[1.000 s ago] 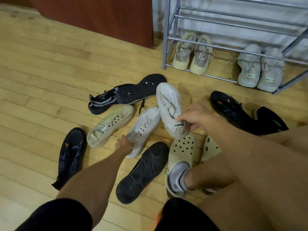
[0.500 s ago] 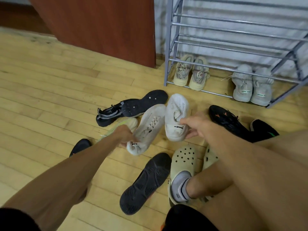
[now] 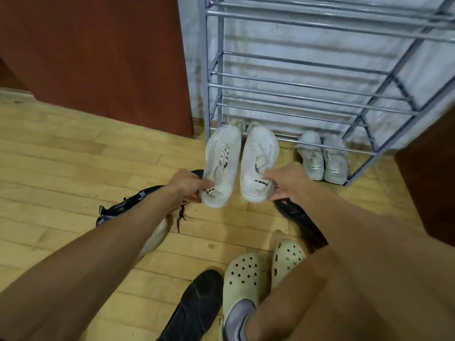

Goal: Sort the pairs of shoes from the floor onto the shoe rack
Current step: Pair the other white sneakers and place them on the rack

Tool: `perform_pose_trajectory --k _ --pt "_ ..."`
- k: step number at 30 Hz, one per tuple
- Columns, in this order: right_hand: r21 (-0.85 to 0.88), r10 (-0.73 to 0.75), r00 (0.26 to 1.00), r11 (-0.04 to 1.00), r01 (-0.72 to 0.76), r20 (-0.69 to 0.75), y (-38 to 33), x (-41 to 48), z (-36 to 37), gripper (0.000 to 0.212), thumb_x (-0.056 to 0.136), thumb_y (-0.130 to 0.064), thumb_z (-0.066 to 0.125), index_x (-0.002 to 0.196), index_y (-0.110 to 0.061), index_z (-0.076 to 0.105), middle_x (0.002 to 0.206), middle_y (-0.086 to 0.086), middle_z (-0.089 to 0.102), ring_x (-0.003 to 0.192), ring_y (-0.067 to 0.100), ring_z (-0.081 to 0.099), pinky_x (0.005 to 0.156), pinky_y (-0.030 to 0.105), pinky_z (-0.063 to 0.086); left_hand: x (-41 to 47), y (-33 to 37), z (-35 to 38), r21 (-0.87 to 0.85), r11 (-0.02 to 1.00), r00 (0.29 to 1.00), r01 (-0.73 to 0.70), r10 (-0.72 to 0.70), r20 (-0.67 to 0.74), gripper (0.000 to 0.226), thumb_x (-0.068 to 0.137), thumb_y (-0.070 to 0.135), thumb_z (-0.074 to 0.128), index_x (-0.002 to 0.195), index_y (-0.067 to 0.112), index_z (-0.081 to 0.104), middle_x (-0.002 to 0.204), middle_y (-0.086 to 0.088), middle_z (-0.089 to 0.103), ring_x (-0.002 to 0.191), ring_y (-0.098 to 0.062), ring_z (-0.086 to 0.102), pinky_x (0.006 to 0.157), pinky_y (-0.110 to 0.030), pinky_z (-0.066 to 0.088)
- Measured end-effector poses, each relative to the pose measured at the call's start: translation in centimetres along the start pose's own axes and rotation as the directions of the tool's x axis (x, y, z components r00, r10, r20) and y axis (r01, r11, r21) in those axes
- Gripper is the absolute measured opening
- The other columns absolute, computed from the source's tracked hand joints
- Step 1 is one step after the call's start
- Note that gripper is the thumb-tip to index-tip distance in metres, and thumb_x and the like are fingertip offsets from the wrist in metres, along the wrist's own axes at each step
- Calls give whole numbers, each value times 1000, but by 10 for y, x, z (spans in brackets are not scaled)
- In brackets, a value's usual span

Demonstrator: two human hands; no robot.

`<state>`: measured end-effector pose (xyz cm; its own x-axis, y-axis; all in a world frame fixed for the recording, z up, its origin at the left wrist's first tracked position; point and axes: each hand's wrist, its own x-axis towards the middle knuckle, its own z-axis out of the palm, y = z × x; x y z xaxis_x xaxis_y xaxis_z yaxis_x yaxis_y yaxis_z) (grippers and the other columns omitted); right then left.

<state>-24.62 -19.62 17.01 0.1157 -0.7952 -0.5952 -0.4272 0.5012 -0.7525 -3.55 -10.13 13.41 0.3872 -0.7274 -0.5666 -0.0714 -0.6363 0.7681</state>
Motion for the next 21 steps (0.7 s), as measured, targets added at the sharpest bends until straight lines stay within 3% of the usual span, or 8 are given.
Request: perform_pose_trajectory --k 3,8,11,14,16,18,21 --pt "-26 -64 997 998 63 -40 -13 25 -18 10 81 -2 68 89 0 64 81 13 67 63 25 66 49 35 60 22 30 4 -19 998 998 -58 58 18 20 79 14 76 87 -3 67 81 -13 68 69 -24 66 75 -38 60" --pt "-69 -163 981 985 156 -107 -52 75 -32 7 76 -5 71 81 -3 67 80 13 70 66 30 69 64 45 62 71 88 11 -33 995 995 -97 97 6 36 78 14 77 106 -6 66 101 -17 70 85 -30 69 68 -36 60" --pt "-83 -186 978 980 179 -96 -73 107 -33 11 78 -6 71 87 0 68 72 9 66 61 25 67 58 41 62 102 116 18 -31 993 993 -116 114 -41 32 76 14 79 98 -5 66 95 -17 70 77 -27 69 57 -32 60" --pt "-85 -192 977 979 185 -92 -87 139 -33 10 79 -6 70 87 -1 68 73 9 67 63 27 67 68 45 62 131 135 26 -9 992 989 -126 124 -80 23 76 14 79 80 3 59 80 -10 65 70 -23 66 60 -34 58" --pt "-84 -187 979 980 180 -85 -92 159 -34 15 80 -7 69 94 -3 69 81 12 70 68 28 69 70 45 61 149 143 30 3 991 985 -134 134 -110 27 77 14 79 89 1 58 77 -9 63 72 -25 66 64 -36 57" --pt "-74 -179 981 982 174 -69 -96 179 -34 21 80 -8 70 101 -3 70 90 15 73 76 29 73 71 44 62 166 148 32 -16 990 981 -141 138 -133 39 77 14 79 106 -3 59 88 -14 66 76 -27 67 58 -34 56" --pt "-57 -176 983 983 173 -54 -99 201 -31 11 83 -10 70 93 -10 67 93 14 73 80 27 73 67 38 62 186 153 34 -27 990 981 -141 135 -141 46 79 14 77 116 -4 57 106 -19 67 81 -30 67 53 -31 55"
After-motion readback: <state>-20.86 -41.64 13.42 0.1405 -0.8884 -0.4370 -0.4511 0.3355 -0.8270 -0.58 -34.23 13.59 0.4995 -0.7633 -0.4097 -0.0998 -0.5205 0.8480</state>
